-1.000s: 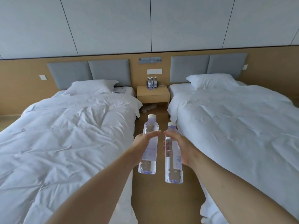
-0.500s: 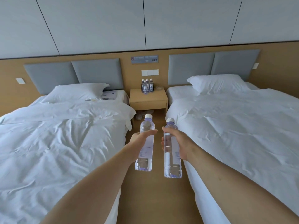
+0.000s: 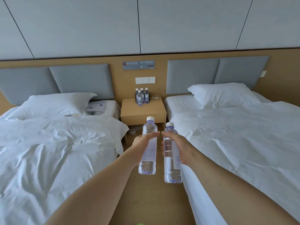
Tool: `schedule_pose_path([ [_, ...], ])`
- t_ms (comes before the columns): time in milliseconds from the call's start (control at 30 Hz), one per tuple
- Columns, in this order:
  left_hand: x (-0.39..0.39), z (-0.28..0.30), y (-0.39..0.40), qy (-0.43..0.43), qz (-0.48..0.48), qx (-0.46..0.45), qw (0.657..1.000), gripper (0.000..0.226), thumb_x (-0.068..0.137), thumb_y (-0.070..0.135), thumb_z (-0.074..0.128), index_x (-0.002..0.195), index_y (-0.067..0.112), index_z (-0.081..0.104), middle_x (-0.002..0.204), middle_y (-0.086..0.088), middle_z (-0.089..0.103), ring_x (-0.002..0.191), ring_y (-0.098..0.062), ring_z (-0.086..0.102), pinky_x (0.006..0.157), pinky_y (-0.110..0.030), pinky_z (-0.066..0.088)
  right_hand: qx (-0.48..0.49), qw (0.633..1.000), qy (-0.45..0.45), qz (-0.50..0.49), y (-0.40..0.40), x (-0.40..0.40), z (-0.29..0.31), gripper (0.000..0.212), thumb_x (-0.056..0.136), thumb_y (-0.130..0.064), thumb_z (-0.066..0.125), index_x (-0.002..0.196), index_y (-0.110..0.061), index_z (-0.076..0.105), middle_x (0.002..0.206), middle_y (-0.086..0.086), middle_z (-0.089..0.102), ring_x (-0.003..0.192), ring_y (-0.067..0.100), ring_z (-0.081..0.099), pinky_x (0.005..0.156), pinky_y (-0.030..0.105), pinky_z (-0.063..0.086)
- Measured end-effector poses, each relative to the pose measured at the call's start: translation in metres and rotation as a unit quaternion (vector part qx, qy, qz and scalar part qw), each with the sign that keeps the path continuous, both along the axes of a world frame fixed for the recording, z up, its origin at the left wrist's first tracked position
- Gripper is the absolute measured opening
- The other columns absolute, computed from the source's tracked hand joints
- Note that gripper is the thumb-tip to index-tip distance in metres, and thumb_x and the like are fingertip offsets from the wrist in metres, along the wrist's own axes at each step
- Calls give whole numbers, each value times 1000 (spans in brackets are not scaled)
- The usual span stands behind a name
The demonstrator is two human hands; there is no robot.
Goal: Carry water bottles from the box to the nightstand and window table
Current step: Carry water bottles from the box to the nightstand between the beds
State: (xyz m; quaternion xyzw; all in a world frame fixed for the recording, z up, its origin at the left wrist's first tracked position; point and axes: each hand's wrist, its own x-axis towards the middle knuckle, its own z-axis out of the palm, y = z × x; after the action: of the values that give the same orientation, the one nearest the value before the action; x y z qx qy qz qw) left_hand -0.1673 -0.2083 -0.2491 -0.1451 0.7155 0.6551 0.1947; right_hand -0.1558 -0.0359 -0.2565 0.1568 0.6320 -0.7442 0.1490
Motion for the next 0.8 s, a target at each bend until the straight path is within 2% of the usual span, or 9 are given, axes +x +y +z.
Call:
schedule_pose_path([
  [133, -102, 6, -9, 1, -4, 22, 1000, 73, 61, 62, 88, 116, 17, 68, 107, -15, 75, 96, -33, 74, 87, -45, 59, -31, 999, 4, -14, -10, -91, 4, 53, 75, -37, 87, 116, -10, 68, 87, 16, 71, 75, 29, 70, 73, 43, 60],
  [267, -201, 23, -16, 19, -8, 15, 1000, 72, 62, 62, 87, 116, 19, 65, 104, -12, 74, 92, -30, 73, 75, -40, 56, -42, 999, 17, -25, -18, -179, 22, 41, 81, -32, 83, 113, -12, 67, 84, 16, 68, 71, 28, 68, 67, 40, 59],
  [400, -272, 27, -18, 21, -15, 13, 1000, 70, 59, 66, 86, 108, 22, 61, 100, -14, 76, 90, -31, 75, 84, -46, 60, -26, 999, 12, -30, -18, -249, 28, 46, 80, -37, 84, 114, -11, 68, 85, 14, 70, 75, 27, 69, 71, 40, 60],
  [467, -307, 21, -19, 11, -18, 11, 1000, 64, 61, 67, 84, 104, 26, 60, 100, -12, 75, 91, -31, 75, 81, -44, 58, -14, 999, 5, -32, -16, -288, 25, 50, 79, -40, 85, 115, -11, 68, 84, 14, 72, 72, 25, 72, 66, 37, 61],
  [533, -341, 13, -19, 4, -12, 8, 1000, 60, 64, 67, 84, 102, 27, 59, 101, -11, 74, 92, -30, 73, 78, -42, 57, -8, 1000, -3, -30, -14, -329, 20, 54, 77, -43, 86, 116, -12, 68, 84, 13, 73, 74, 25, 72, 70, 40, 63],
  [633, -395, 1, -18, 0, -3, 1, 1000, 73, 59, 69, 84, 110, 25, 56, 110, -9, 69, 101, -31, 68, 94, -50, 54, -10, 1000, -5, -10, -10, -394, 8, 56, 74, -44, 87, 117, -12, 68, 87, 13, 73, 78, 27, 70, 82, 45, 60],
  [733, -450, -6, -17, 7, 11, -6, 1000, 90, 51, 71, 83, 122, 20, 59, 114, -11, 70, 105, -32, 67, 97, -51, 52, -2, 1000, -5, 11, -5, -459, -3, 53, 73, -47, 87, 112, -15, 70, 87, 11, 76, 74, 23, 73, 70, 36, 61],
  [800, -487, -6, -18, 7, 28, -15, 999, 89, 54, 70, 83, 123, 19, 61, 112, -11, 71, 104, -31, 68, 95, -49, 53, -5, 1000, -7, 27, -3, -503, -6, 52, 72, -47, 87, 110, -17, 70, 88, 10, 76, 73, 22, 73, 67, 33, 59],
])
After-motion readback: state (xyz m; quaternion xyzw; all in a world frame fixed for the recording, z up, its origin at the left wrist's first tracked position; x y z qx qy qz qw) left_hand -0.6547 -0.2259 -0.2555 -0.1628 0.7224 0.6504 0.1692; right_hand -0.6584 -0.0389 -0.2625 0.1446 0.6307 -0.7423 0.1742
